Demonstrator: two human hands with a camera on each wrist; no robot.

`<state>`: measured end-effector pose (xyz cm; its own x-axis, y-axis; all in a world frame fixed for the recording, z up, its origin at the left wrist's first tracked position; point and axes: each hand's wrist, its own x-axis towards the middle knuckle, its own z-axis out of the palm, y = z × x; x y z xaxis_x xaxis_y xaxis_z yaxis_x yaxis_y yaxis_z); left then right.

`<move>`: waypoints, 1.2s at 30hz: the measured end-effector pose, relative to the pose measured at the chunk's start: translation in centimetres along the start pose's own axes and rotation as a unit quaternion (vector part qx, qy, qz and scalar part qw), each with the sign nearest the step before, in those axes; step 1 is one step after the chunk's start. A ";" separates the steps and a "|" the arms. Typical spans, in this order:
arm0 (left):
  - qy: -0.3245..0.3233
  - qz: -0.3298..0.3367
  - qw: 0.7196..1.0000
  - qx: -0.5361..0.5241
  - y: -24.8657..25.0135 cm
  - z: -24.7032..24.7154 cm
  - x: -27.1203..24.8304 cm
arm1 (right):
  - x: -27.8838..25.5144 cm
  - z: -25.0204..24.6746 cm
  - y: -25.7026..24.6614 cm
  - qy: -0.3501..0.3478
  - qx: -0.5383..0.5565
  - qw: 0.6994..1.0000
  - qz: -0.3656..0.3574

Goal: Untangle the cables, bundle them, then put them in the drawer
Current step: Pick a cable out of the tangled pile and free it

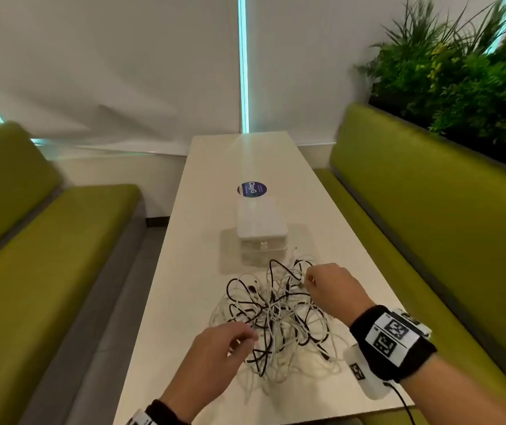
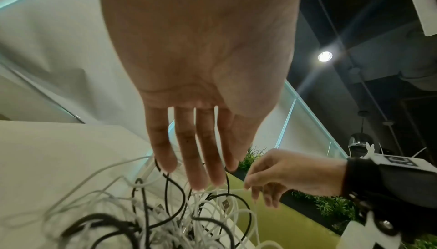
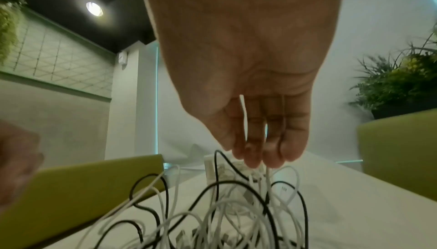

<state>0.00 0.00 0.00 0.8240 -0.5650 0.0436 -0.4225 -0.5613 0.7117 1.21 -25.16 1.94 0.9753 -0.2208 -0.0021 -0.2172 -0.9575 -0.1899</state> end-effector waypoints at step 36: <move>-0.106 -0.028 0.986 0.124 1.5 2.9 17.2 | 2.2 6.2 4.7 0.039 0.305 0.950 -0.045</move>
<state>12.42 -12.28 -0.17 0.7622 -0.6281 -0.1567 -0.4796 -0.7105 0.5150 2.57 -28.97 -5.08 0.9778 -0.1785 0.1100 -0.0455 -0.6927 -0.7198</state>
